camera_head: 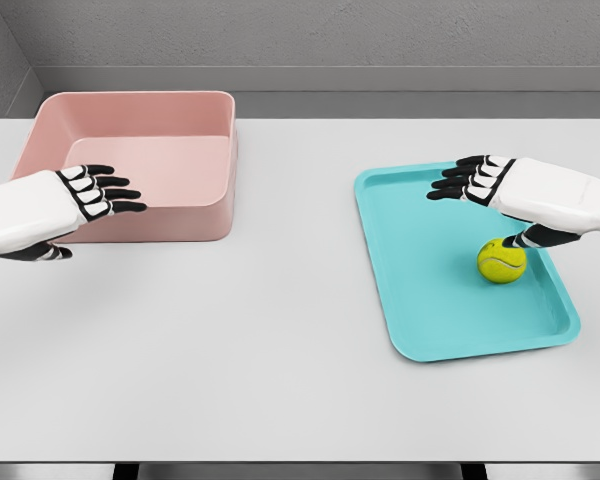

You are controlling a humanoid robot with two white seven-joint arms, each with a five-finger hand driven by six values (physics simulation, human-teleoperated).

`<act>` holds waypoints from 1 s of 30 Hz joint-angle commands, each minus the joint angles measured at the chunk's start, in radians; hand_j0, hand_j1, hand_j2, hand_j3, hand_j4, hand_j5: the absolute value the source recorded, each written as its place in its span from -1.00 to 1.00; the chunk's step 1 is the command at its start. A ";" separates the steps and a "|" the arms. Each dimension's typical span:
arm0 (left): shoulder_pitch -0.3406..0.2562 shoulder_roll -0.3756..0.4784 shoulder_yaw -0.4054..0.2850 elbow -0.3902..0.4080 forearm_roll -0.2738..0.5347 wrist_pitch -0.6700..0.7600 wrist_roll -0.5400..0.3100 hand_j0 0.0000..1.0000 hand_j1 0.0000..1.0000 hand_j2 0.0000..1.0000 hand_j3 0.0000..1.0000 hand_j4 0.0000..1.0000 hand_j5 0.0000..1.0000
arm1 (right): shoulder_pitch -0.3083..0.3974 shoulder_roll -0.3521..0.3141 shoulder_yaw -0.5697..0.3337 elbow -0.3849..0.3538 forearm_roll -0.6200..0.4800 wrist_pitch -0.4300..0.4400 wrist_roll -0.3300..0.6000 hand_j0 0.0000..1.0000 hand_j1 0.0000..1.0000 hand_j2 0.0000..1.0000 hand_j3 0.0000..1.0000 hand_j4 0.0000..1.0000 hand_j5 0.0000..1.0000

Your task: Put the tennis from the blue tray into the pink basket with both arms

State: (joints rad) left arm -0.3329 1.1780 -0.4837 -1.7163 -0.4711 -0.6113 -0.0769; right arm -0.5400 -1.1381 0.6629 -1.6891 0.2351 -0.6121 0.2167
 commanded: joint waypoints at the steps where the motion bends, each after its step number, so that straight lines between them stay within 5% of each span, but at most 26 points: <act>1: 0.000 0.002 0.001 0.000 0.006 0.000 0.000 1.00 1.00 1.00 1.00 1.00 1.00 | 0.000 -0.002 0.000 0.000 -0.005 0.001 0.000 1.00 1.00 1.00 1.00 1.00 1.00; 5: 0.002 0.002 0.001 0.000 0.006 0.000 0.000 1.00 1.00 1.00 1.00 1.00 1.00 | 0.002 -0.005 0.049 0.008 -0.002 0.001 -0.005 1.00 1.00 1.00 1.00 1.00 1.00; 9: 0.000 0.002 0.001 0.000 0.006 0.000 0.000 1.00 1.00 1.00 1.00 1.00 1.00 | 0.000 -0.020 0.060 0.111 -0.008 0.001 0.003 1.00 1.00 1.00 1.00 1.00 1.00; 13: 0.005 0.002 0.001 0.000 0.006 0.000 0.000 1.00 1.00 1.00 1.00 1.00 1.00 | 0.000 -0.022 0.080 0.106 -0.085 0.001 0.196 1.00 1.00 1.00 1.00 1.00 1.00; 23: 0.006 -0.001 0.001 0.001 0.005 0.000 -0.001 1.00 1.00 1.00 1.00 1.00 1.00 | -0.006 0.003 0.099 0.117 -0.119 0.001 0.247 1.00 1.00 1.00 1.00 1.00 1.00; 30: 0.008 -0.005 0.001 0.001 0.005 0.000 -0.001 1.00 1.00 1.00 1.00 1.00 1.00 | -0.015 0.072 0.099 0.238 -0.103 0.001 0.251 0.99 0.99 0.99 0.99 0.99 0.99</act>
State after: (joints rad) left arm -0.3252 1.1737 -0.4837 -1.7150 -0.4728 -0.6113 -0.0787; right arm -0.5568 -1.0852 0.7629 -1.4803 0.1352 -0.6129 0.4651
